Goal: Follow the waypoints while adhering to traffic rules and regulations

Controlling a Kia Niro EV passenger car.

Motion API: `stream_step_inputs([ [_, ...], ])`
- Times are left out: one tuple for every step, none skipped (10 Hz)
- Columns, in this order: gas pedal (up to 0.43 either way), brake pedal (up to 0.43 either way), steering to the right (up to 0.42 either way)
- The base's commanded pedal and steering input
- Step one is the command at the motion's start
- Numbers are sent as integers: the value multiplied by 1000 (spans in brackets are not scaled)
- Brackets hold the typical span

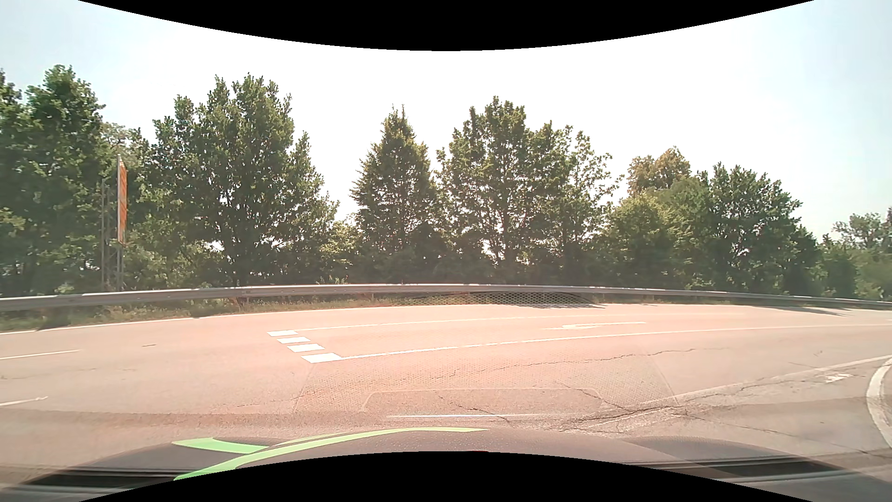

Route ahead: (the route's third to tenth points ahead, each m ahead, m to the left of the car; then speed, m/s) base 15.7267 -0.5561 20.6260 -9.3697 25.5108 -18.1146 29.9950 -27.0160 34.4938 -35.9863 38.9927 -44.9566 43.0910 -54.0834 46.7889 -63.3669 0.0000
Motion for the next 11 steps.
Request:
stream_step_inputs([
  [0, 293, 151],
  [0, 293, 151],
  [0, 293, 151],
  [0, 293, 151],
  [0, 293, 151],
  [0, 293, 151],
  [0, 293, 151],
  [0, 293, 151],
  [0, 293, 151],
  [0, 293, 151],
  [0, 293, 151],
])
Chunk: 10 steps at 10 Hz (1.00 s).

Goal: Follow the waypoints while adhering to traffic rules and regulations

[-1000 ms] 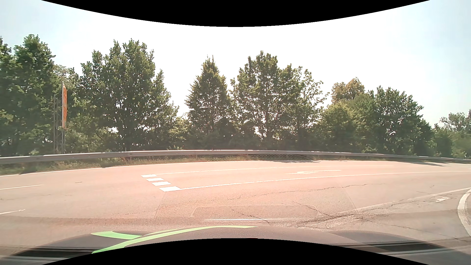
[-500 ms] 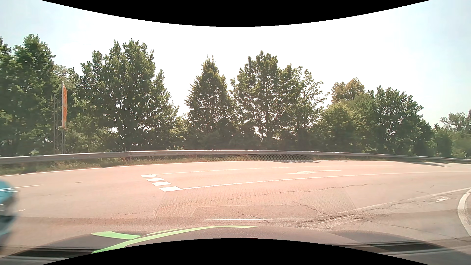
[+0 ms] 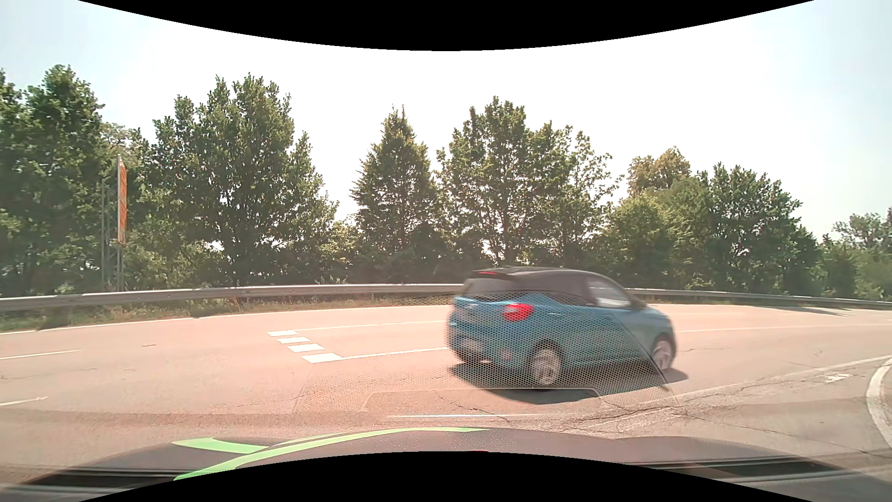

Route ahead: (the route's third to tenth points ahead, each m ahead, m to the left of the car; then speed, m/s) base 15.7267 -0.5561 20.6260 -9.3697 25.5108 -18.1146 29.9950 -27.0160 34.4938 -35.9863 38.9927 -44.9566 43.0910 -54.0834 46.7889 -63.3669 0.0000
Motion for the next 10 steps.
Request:
stream_step_inputs([
  [0, 293, 151],
  [0, 293, 151],
  [0, 293, 151],
  [0, 293, 151],
  [0, 293, 151],
  [0, 293, 151],
  [0, 293, 151],
  [0, 293, 151],
  [0, 293, 151],
  [0, 293, 151],
])
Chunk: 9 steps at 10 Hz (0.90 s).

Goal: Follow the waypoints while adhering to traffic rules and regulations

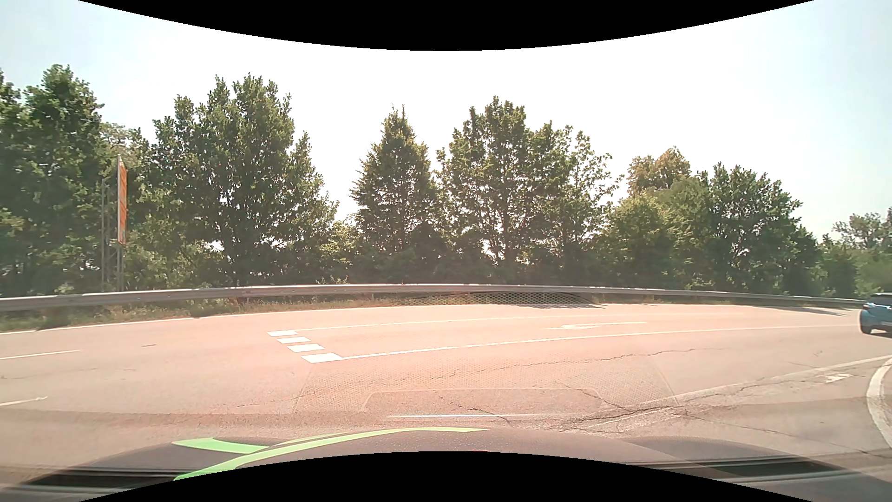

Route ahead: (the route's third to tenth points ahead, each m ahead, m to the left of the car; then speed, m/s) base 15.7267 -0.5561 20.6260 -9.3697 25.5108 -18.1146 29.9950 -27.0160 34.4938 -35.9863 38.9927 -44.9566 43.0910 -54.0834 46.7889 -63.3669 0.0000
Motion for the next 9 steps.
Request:
stream_step_inputs([
  [0, 293, 151],
  [0, 293, 151],
  [0, 293, 151],
  [0, 293, 151],
  [0, 293, 151],
  [0, 293, 151],
  [0, 293, 151],
  [0, 293, 151],
  [0, 299, 151],
])
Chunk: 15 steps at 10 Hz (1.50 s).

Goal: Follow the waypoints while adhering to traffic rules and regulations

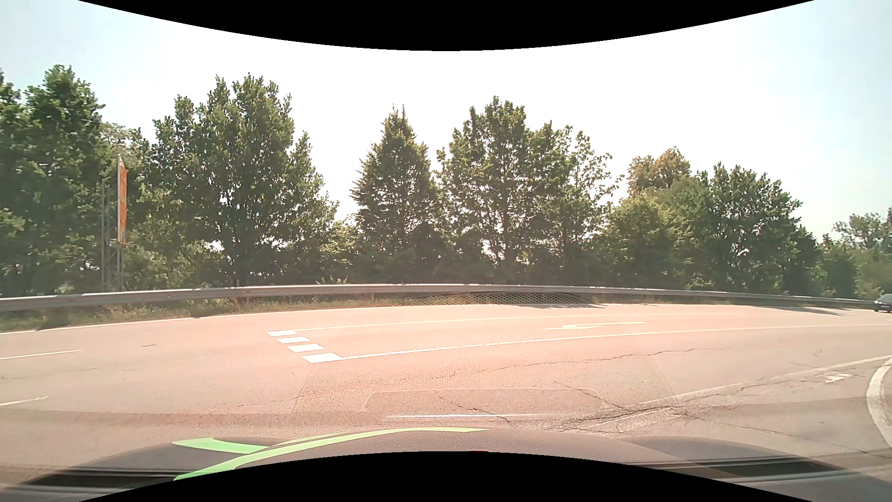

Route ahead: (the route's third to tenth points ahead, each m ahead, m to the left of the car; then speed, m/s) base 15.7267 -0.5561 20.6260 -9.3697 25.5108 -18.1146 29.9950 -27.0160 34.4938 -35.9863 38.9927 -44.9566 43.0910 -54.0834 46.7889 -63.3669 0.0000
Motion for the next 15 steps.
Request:
stream_step_inputs([
  [0, 293, 151],
  [0, 293, 151],
  [0, 293, 151],
  [0, 293, 151],
  [0, 293, 151],
  [0, 293, 151],
  [0, 293, 151],
  [0, 293, 151],
  [0, 293, 151],
  [0, 293, 151],
  [0, 293, 151],
  [0, 293, 151],
  [0, 293, 151],
  [0, 293, 151],
  [0, 299, 151],
])
